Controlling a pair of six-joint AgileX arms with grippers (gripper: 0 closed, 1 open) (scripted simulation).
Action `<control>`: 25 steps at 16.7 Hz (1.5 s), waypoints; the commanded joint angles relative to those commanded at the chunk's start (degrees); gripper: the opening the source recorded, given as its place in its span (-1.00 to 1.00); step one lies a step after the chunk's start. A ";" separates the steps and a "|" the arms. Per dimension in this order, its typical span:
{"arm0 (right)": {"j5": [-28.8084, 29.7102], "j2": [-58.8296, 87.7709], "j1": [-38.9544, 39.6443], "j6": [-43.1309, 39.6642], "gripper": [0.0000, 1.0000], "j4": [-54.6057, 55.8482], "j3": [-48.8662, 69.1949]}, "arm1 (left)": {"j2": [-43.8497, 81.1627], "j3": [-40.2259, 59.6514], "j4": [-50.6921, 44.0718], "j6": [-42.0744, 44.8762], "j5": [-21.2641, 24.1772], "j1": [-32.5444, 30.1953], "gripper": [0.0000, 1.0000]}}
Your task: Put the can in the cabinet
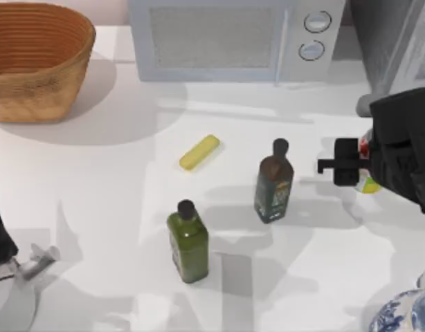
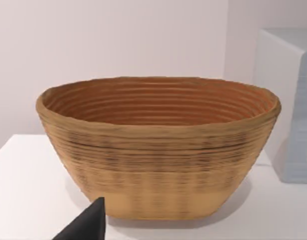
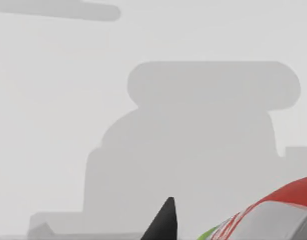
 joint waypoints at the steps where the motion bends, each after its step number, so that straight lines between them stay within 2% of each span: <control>1: -0.01 -1.41 0.02 -0.02 -1.00 -3.62 1.82 | 0.00 0.00 0.00 0.00 0.00 0.00 1.00; 6: -0.20 -9.61 -0.09 -0.23 -1.00 -22.62 11.24 | 0.00 0.00 0.00 0.00 0.00 0.00 1.00; 10: -0.38 -13.85 -0.29 -0.43 -1.00 -29.28 15.27 | 0.00 0.00 0.00 0.00 0.00 0.00 1.00; 18: -1.89 -17.54 -1.18 -1.67 -1.00 -28.30 12.08 | 0.00 0.00 0.00 0.00 0.00 0.00 1.00; 21: -4.56 -26.65 -3.87 -4.36 -1.00 -25.64 5.43 | 0.00 0.00 0.00 0.00 0.00 0.00 1.00; 25: -8.42 -46.64 -9.56 -8.83 -1.00 -19.54 -7.60 | 0.00 0.00 0.00 0.00 0.00 0.00 1.00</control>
